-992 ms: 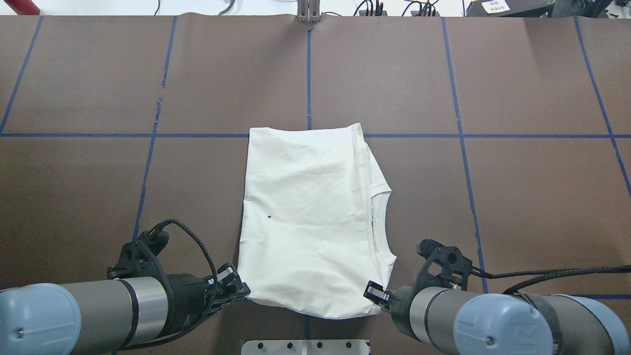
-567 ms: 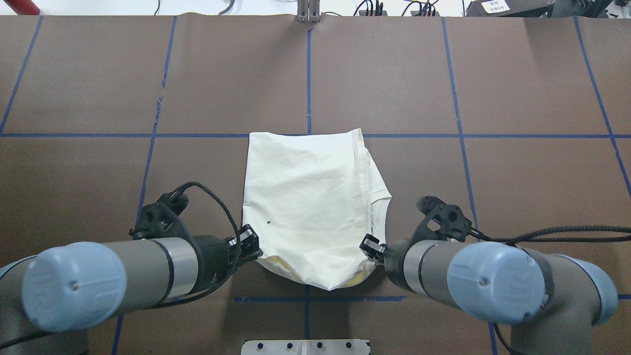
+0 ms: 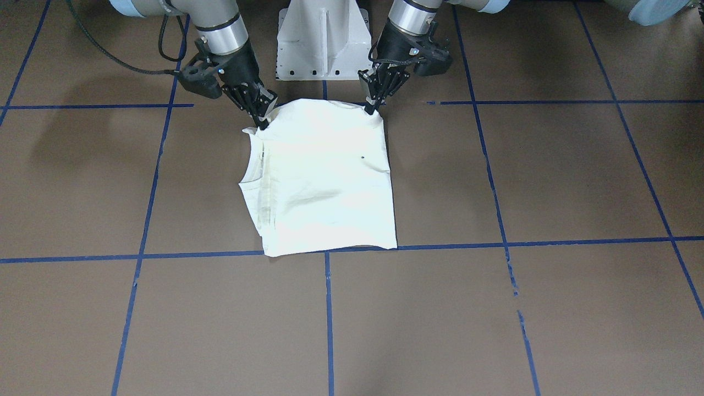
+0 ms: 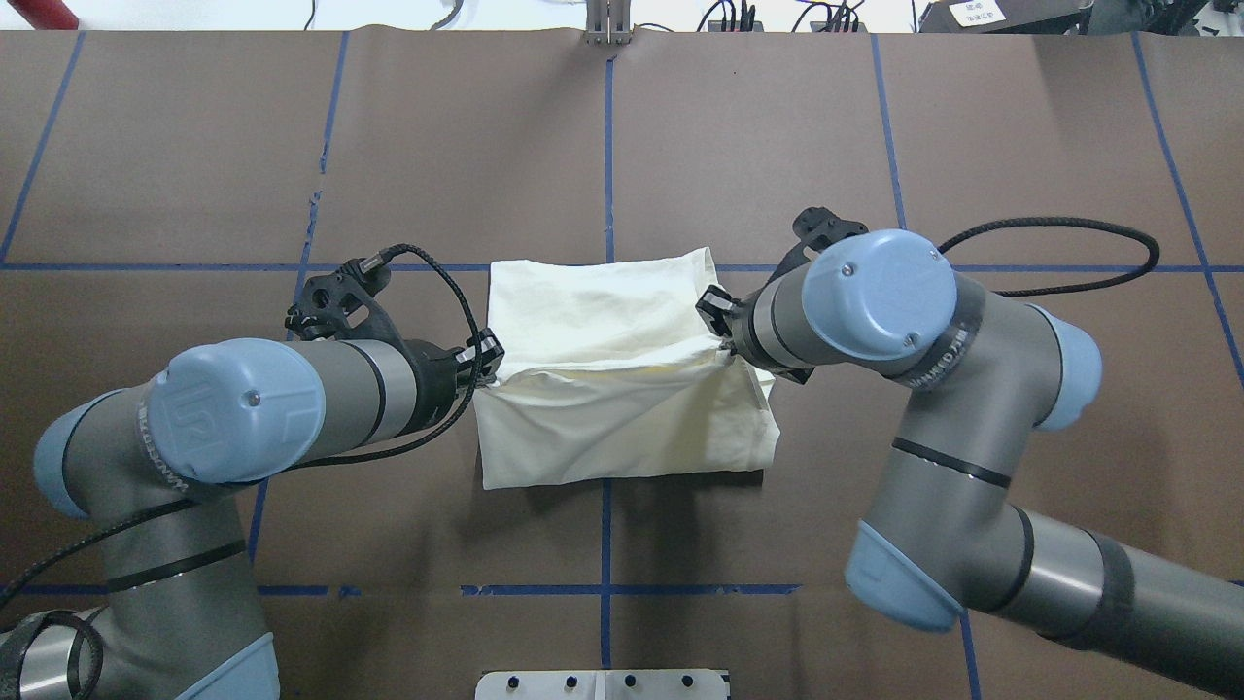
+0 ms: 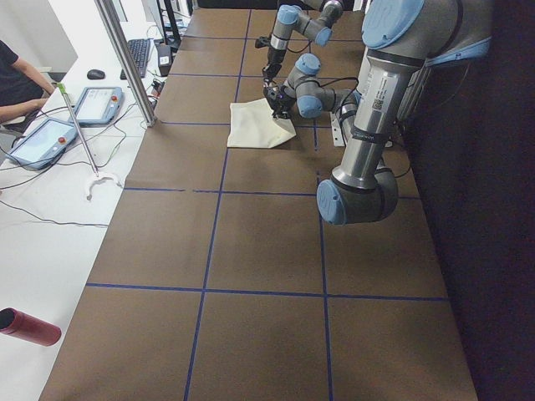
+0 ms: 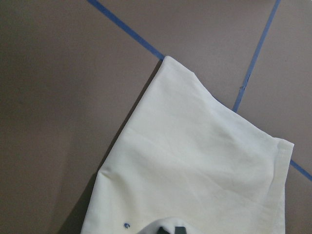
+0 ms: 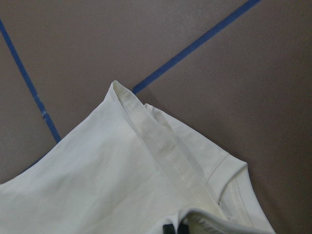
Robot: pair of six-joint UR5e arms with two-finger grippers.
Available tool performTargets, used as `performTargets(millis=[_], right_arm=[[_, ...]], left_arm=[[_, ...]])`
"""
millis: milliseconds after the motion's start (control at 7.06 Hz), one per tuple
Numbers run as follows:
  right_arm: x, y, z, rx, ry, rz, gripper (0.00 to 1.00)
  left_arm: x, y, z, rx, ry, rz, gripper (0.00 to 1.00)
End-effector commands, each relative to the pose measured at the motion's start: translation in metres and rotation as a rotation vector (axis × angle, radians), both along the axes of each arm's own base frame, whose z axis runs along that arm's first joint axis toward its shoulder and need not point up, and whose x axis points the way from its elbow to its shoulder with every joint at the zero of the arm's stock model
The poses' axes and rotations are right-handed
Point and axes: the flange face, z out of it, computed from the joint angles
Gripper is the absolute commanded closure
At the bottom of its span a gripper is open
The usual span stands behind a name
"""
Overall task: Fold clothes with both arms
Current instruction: 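Lift the near edge and fold it over toward the far edge with both grippers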
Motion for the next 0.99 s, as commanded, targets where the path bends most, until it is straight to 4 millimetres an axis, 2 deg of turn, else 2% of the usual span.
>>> performTargets(millis=[0, 142, 283, 425, 850], right_arm=[[-0.022, -0.047, 0.008, -0.022, 0.054, -0.010, 1.00], [-0.035, -0.062, 0.009, -0.037, 0.071, -0.008, 1.00], [-0.042, -0.076, 0.014, -0.030, 0.051, 0.000, 1.00], [-0.048, -0.089, 0.030, -0.033, 0.023, -0.004, 1.00], [-0.049, -0.101, 0.038, -0.035, 0.032, 0.001, 1.00]], left_arm=[[0.011, -0.037, 0.008, 0.020, -0.047, -0.032, 1.00], [0.031, -0.054, 0.013, 0.014, -0.057, -0.042, 1.00], [0.037, -0.065, 0.023, 0.024, -0.044, -0.053, 1.00], [0.046, -0.070, 0.036, 0.031, -0.077, -0.041, 1.00], [0.040, -0.081, 0.035, 0.058, -0.093, -0.046, 1.00]])
